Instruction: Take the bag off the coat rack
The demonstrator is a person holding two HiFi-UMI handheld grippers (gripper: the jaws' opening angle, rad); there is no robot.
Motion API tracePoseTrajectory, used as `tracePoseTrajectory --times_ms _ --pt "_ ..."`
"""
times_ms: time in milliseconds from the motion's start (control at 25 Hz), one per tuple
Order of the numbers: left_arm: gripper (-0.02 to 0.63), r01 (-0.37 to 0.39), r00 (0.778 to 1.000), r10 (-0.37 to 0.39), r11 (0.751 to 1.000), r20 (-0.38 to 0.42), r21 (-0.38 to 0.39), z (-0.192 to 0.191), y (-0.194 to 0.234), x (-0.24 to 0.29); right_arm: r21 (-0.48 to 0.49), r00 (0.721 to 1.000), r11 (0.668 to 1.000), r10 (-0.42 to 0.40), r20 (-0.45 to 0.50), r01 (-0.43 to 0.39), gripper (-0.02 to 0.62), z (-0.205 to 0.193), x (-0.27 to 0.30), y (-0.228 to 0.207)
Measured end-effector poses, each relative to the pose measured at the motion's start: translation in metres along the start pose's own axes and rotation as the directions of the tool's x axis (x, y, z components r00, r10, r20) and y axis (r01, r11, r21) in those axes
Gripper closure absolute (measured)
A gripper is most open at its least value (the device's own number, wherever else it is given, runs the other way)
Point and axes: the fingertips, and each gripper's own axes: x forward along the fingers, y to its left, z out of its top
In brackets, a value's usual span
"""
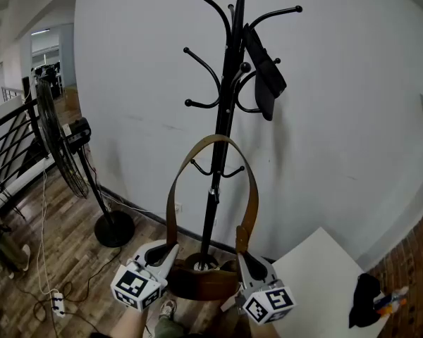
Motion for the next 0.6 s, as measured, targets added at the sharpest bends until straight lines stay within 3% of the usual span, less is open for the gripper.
tracePoseTrajectory --times_ms 600 --pt "0.588 -0.087 0.991 0.078 0.993 -0.110 -0.083 -0.058 0.019 -0.029 0.045 0.990 0.998 0.042 -0.136 -0.036 0.571 -0.065 0.011 0.020"
